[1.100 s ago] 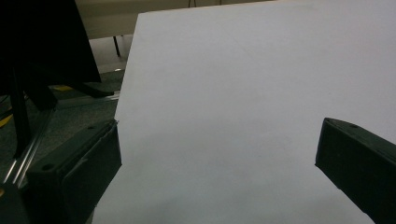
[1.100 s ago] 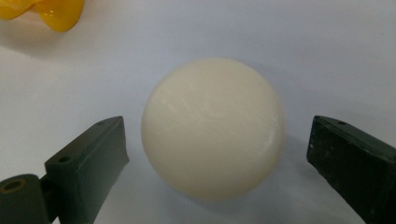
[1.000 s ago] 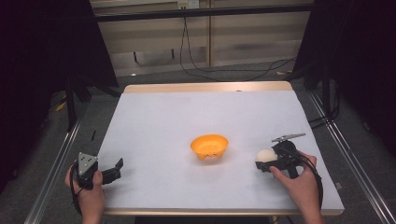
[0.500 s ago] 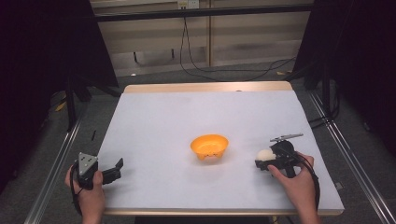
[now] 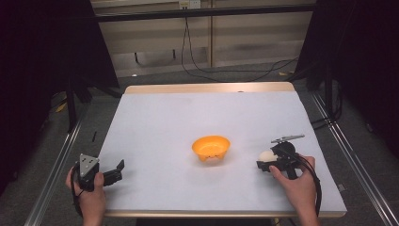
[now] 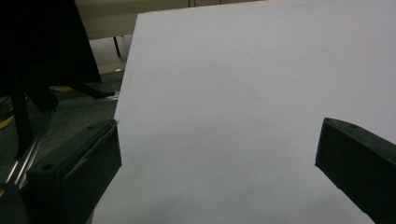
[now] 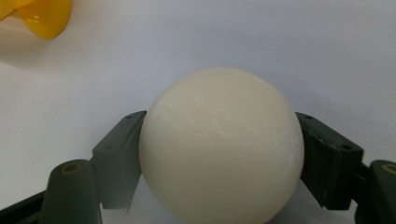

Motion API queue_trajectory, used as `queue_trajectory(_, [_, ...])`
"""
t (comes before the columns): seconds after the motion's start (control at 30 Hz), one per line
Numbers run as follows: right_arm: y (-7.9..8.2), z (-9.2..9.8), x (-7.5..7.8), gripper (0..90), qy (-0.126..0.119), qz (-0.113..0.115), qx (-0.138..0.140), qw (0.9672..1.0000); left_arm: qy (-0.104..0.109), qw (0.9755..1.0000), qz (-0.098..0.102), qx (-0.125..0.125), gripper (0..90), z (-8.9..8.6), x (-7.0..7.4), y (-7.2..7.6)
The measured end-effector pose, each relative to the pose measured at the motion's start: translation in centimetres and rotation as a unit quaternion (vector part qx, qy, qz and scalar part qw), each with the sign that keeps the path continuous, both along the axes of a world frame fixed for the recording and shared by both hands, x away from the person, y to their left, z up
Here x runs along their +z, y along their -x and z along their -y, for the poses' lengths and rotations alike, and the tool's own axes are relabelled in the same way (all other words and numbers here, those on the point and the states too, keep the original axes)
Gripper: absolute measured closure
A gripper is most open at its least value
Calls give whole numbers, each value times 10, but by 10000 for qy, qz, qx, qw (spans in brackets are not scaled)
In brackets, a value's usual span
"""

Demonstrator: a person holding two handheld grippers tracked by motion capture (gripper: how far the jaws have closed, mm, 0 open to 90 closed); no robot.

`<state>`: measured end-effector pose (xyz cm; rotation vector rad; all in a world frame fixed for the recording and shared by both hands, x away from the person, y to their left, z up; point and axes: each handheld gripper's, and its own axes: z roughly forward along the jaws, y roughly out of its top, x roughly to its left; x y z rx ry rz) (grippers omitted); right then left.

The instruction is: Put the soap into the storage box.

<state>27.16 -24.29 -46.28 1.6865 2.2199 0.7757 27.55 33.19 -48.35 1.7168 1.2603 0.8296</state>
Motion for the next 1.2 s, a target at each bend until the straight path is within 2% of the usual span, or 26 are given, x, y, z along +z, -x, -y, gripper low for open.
queue_trajectory(0.3, [-2,-7,12,237,-113,106,153,9998,-18,10000,-7,-18,0,0,0,0])
queue_trajectory(0.47, [-1,-10,14,237,-227,89,120,9996,-9,10000,27,-36,2,-1,0,1])
queue_trajectory(0.63, [-3,-17,12,238,-242,40,101,9996,13,10000,48,-36,3,0,0,1])
queue_trajectory(0.73, [-5,-21,13,238,-269,57,131,9995,-55,10000,32,-57,3,0,0,1])
queue_trajectory(0.87, [-7,-26,18,238,-290,75,220,9993,-35,10000,31,-37,3,1,0,1])
queue_trajectory(0.93, [-8,-27,21,237,-265,109,264,9992,-105,9999,7,-68,3,0,0,1])
queue_trajectory(1.2, [-10,-35,31,238,-279,171,288,9990,-31,10000,18,-64,3,0,0,1])
